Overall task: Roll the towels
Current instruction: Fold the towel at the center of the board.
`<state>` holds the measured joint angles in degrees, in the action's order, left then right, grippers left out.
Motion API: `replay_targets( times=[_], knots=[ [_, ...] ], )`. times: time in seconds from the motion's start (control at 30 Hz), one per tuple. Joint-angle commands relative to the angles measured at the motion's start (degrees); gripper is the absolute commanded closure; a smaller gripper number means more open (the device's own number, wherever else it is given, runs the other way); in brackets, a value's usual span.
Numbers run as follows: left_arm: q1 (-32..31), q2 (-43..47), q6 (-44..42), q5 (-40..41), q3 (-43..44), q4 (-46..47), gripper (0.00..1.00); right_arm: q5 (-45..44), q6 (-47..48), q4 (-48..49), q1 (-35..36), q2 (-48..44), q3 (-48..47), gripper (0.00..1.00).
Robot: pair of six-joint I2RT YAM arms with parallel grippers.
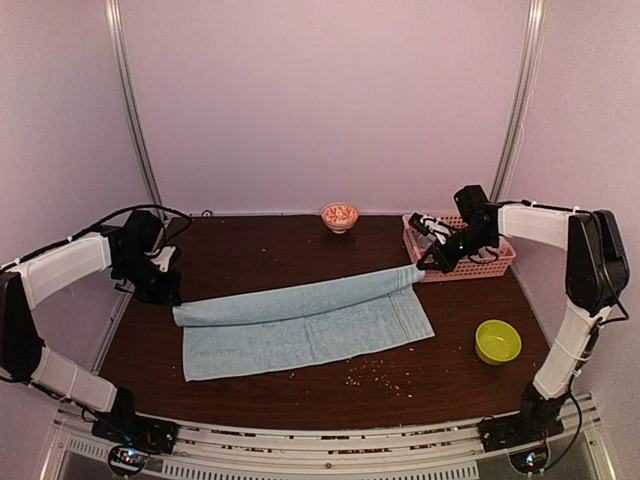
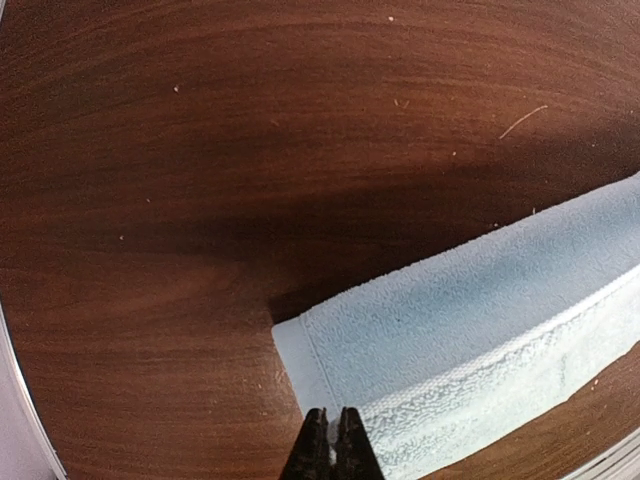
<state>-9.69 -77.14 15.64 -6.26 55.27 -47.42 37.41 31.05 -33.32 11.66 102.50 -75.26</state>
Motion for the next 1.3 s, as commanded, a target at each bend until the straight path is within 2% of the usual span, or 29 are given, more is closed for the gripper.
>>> replay_targets(
  times=[0.0,0.27,0.47,0.63,0.9,1.27],
  knots=[
    [0.38,0.18,-0.49,-1.67,-1.18,-3.03,1.00,1.47,4.32,-2.18,-0.91,-3.12,2.66,1.00],
    [0.38,-0.43,-0.77,-3.51,-3.23,-4.13,1.00,2.77,11.04,-6.14,-1.02,-3.50,6.35,1.00],
    [0.30,-3.38,-0.35,-1.90,-3.28,-2.22,1.00,3.95,14.83,-8.67,-0.95,-2.18,6.90,1.00],
    [0.30,-5.13,-0.01,-0.89,-3.45,0.88,1.00,4.07,16.22,-9.39,-0.94,-0.48,7.24,1.00],
    [0.35,-7.75,-0.25,-1.81,-3.89,0.38,1.00,3.74,18.06,-10.67,-0.94,1.26,6.76,1.00],
    [0.29,-3.86,1.84,-2.97,-7.84,-1.43,1.00,3.11,23.40,-15.54,-0.92,2.16,7.40,1.00]
  ],
)
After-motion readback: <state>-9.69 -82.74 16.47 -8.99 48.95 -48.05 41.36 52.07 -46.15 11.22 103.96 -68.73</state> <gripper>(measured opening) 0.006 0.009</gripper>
